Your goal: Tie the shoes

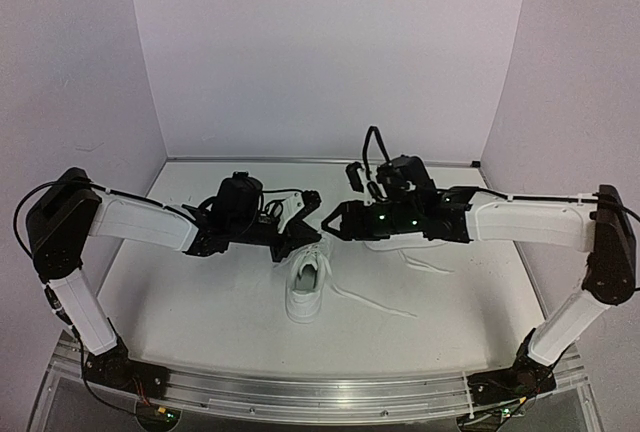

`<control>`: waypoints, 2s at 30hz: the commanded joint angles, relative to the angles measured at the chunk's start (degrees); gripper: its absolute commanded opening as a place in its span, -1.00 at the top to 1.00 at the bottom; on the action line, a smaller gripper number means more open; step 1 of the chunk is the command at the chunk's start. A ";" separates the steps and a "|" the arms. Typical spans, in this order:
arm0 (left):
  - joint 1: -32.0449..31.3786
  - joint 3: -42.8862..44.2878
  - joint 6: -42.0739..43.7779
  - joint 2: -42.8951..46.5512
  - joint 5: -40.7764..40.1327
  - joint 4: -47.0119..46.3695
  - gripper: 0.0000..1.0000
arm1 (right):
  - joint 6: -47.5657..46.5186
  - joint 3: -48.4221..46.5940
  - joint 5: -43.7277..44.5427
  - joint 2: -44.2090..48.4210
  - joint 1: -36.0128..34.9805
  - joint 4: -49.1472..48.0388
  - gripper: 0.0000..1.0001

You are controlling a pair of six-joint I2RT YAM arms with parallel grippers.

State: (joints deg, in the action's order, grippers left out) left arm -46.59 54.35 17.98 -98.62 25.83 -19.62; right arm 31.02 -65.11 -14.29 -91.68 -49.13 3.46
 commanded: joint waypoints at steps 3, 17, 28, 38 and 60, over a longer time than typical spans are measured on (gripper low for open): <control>-0.26 1.82 -0.12 0.22 0.35 -2.44 1.00 | -3.78 6.32 4.67 12.25 1.27 14.15 -0.45; -0.26 1.61 -1.32 -0.23 1.27 -4.46 1.00 | -5.64 12.25 6.79 9.94 -0.05 33.03 -0.49; -0.26 1.42 -1.00 0.11 1.32 -4.73 1.00 | -8.45 11.25 12.52 -1.14 -1.36 32.48 -0.10; -0.25 1.57 -0.60 0.39 1.25 -4.40 1.00 | -10.34 11.29 11.43 -7.57 -1.33 28.39 0.04; -0.26 -0.79 3.60 1.46 2.16 -5.23 1.00 | -13.15 -4.09 16.60 9.17 5.76 25.92 1.00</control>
State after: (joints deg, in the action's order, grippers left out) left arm -46.59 54.17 19.05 -98.65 26.84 -22.60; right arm 21.01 -60.44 -1.28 -84.10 -46.33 31.34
